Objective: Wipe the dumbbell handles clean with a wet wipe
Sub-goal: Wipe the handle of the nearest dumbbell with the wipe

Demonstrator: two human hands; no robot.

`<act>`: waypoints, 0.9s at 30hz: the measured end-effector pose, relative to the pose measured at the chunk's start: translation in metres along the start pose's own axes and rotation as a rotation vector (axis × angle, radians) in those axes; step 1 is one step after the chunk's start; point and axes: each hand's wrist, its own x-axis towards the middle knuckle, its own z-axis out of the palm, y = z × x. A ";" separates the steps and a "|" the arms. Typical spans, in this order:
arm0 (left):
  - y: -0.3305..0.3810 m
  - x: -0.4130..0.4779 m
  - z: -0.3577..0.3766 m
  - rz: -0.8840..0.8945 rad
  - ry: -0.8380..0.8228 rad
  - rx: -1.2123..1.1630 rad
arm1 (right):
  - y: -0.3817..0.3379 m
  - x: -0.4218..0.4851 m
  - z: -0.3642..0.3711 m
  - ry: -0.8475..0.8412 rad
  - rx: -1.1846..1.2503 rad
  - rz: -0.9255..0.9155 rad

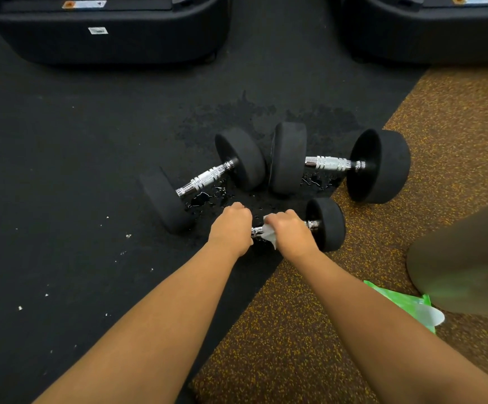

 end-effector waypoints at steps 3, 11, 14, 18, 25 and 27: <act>0.000 -0.001 0.001 0.008 0.019 0.002 | -0.012 0.005 0.008 -0.032 -0.057 -0.069; -0.001 0.000 0.001 0.011 0.013 -0.005 | -0.007 0.001 0.003 -0.019 -0.091 -0.045; -0.001 0.000 0.001 0.011 0.017 -0.004 | -0.007 0.000 0.009 0.061 -0.112 -0.030; -0.002 0.000 0.002 0.018 0.030 -0.005 | -0.017 0.005 0.009 -0.031 -0.065 -0.063; -0.002 -0.001 0.002 0.010 0.029 -0.015 | -0.002 -0.007 0.015 -0.093 -0.122 -0.220; -0.003 0.000 0.003 0.005 0.036 -0.017 | -0.002 -0.006 0.017 -0.067 -0.137 -0.231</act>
